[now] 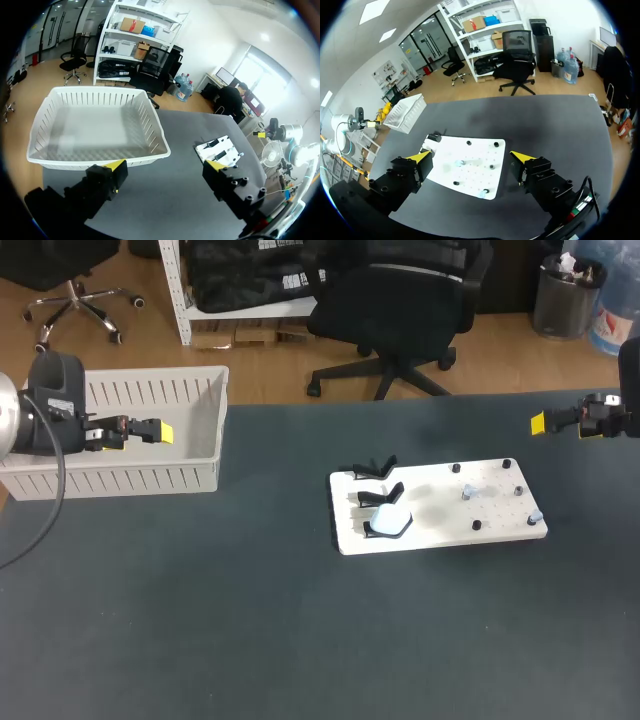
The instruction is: Pick up each earbud case from the left stands, insert the matching earbuds, close the lid, and place the case in the box.
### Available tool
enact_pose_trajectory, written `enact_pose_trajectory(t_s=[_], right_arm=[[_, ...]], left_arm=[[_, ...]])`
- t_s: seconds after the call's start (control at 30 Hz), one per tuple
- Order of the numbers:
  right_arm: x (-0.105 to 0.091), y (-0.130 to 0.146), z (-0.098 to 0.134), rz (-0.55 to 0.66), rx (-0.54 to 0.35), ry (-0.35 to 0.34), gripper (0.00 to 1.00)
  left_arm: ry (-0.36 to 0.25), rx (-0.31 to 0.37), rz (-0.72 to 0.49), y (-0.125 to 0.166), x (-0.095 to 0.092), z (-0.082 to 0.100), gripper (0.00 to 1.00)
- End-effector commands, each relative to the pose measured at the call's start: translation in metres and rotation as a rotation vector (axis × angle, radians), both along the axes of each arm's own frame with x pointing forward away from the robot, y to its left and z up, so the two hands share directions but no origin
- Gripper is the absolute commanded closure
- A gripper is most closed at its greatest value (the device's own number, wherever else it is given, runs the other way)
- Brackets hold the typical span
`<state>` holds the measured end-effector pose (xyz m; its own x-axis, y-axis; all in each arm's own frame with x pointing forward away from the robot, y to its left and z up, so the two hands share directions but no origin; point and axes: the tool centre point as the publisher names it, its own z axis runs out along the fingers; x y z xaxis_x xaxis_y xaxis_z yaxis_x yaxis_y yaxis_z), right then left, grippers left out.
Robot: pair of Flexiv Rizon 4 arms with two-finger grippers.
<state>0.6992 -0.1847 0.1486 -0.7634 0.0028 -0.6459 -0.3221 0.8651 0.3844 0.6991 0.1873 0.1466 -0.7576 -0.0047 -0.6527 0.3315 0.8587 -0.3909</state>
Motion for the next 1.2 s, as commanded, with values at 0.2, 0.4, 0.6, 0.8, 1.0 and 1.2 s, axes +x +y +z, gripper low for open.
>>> enact_pose_trajectory(t_s=[0.2, 0.4, 0.6, 0.8, 1.0, 1.2], right_arm=[[0.0, 0.0, 0.0, 0.0, -0.002, 0.001, 0.0], [0.0, 0.0, 0.0, 0.0, -0.002, 0.001, 0.0], [0.0, 0.0, 0.0, 0.0, -0.002, 0.001, 0.0], [0.0, 0.0, 0.0, 0.0, -0.002, 0.001, 0.0], [0.0, 0.0, 0.0, 0.0, -0.002, 0.001, 0.0], [0.0, 0.0, 0.0, 0.0, -0.002, 0.001, 0.0]], left_arm=[[0.011, 0.012, 0.006, -0.002, 0.001, 0.002, 0.0], [0.011, 0.012, 0.006, -0.002, 0.001, 0.002, 0.0], [0.011, 0.012, 0.006, -0.002, 0.001, 0.002, 0.0], [-0.003, 0.013, -0.04, -0.009, 0.001, 0.004, 0.0], [-0.072, 0.034, -0.216, -0.04, 0.002, 0.012, 0.0], [-0.201, 0.101, -0.418, -0.074, -0.001, 0.016, 0.0]])
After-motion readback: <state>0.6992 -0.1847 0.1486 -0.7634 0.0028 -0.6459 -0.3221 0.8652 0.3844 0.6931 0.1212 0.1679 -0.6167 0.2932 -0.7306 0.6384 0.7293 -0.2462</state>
